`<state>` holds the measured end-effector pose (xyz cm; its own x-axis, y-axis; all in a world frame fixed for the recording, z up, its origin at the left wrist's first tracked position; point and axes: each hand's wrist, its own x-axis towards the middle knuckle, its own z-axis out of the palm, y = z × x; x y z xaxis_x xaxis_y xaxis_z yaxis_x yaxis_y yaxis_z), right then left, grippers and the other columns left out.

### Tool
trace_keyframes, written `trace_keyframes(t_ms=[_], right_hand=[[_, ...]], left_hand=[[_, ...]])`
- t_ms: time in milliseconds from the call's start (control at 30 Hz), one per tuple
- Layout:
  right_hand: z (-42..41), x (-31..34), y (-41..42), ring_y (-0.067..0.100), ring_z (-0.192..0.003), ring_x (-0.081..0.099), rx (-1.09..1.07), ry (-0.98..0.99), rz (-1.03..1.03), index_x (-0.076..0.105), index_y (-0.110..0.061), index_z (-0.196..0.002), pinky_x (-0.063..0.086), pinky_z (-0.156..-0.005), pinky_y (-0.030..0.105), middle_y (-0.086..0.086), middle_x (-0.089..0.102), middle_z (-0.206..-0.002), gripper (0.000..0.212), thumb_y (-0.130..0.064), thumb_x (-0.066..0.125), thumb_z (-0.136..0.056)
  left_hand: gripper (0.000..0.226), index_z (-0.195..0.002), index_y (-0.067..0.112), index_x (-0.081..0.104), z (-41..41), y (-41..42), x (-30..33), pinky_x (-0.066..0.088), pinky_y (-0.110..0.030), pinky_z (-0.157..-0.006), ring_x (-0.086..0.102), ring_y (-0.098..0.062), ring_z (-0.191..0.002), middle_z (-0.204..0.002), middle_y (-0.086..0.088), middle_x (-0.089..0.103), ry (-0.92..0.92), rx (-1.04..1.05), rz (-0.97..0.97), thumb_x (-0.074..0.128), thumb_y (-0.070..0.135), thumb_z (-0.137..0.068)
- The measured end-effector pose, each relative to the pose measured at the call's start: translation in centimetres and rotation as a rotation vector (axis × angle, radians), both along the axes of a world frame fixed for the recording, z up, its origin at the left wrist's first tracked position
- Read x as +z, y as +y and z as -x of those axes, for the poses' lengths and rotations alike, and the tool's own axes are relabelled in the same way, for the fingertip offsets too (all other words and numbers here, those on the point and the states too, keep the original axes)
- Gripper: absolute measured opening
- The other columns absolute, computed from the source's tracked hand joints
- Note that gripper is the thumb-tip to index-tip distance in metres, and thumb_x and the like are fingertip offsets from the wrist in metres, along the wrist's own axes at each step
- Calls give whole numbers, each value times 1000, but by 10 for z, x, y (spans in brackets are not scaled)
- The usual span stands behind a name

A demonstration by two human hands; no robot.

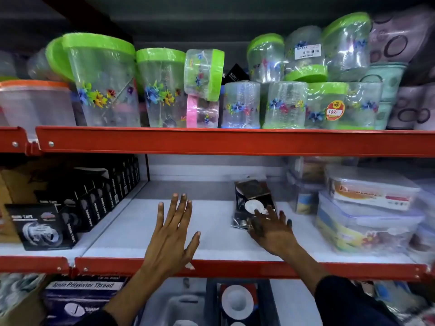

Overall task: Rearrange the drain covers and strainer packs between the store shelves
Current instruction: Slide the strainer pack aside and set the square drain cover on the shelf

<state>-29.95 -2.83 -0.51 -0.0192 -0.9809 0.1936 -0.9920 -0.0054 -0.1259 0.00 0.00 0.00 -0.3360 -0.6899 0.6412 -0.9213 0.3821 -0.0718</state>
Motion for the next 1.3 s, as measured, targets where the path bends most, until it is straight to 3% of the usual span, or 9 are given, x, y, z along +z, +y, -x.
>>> trace_keyframes(t_ms=[133, 333, 467, 667, 867, 967, 1033, 1200, 1300], right_hand=[[4, -10, -5, 44, -134, 36, -67, -103, -70, 27, -39, -148, 36, -107, 55, 11, 22, -161, 66, -57, 51, -89], [1, -9, -9, 41, -123, 42, -104, -88, 71, 29, -41, -149, 43, -99, 49, 15, 26, -155, 69, -54, 53, -85], [-25, 10, -15, 37, -134, 39, 100, -123, 231, 35, -42, -143, 46, -104, 51, 7, 32, -155, 73, -59, 60, -76], [-100, 21, -49, 25, -150, 18, 545, -182, -78, 23, -40, -151, 23, -122, 43, -4, 16, -164, 97, -66, 68, -69], [-152, 25, -85, 30, -144, 30, 767, -59, -236, 39, -19, -150, 25, -119, 37, 12, 35, -157, 84, -45, 77, -80], [-164, 20, -95, 30, -138, 37, 818, -32, -288, 43, -18, -147, 29, -113, 35, 12, 41, -152, 77, -43, 75, -82], [-167, 14, -100, 28, -142, 34, 830, -6, -318, 38, -20, -150, 24, -113, 30, 8, 37, -156, 78, -44, 73, -84], [-154, 2, -105, 19, -152, 15, 821, -47, -309, 27, -30, -155, 13, -119, 28, 1, 16, -166, 87, -58, 68, -83], [-131, 6, -107, 17, -152, 16, 749, -124, -54, 27, -29, -155, 18, -124, 36, -2, 18, -166, 83, -63, 61, -87]], left_hand=[[78, -157, 9, 7, -18, -7, -14, 4, -54, -124, -2, -27, -156, -168, -11, 5, -25, 25, -61, 32, 53, -98], [76, -157, 13, 10, -47, -20, -25, -7, -48, -124, -10, -19, -155, -167, -6, 3, -22, 62, -161, 23, 60, -99], [74, -157, 16, 12, -71, -28, -33, -4, -50, -127, -17, -13, -154, -167, -2, 3, 52, 54, -246, 16, 59, -98], [72, -157, 14, 12, -77, -32, -38, -6, -49, -127, -21, -8, -152, -168, 0, 3, 140, -15, -308, 18, 46, -93], [79, -157, 13, 9, -75, -28, -36, -8, -46, -127, -21, -10, -152, -167, -1, -1, 175, -31, -357, 17, 43, -85], [80, -157, 14, 8, -76, -28, -35, -10, -43, -127, -22, -11, -152, -167, -1, -3, 173, -18, -356, 16, 43, -83], [81, -157, 13, 10, -76, -28, -35, -10, -43, -127, -20, -12, -153, -168, -2, -1, 181, -16, -350, 16, 43, -82], [81, -158, 14, 6, -78, -30, -36, -10, -43, -126, -24, -9, -151, -167, -1, -5, 179, -1, -338, 19, 41, -82], [80, -158, 16, 2, -79, -31, -39, -9, -44, -126, -25, -8, -151, -167, 0, -8, 156, 16, -334, 20, 40, -84]])
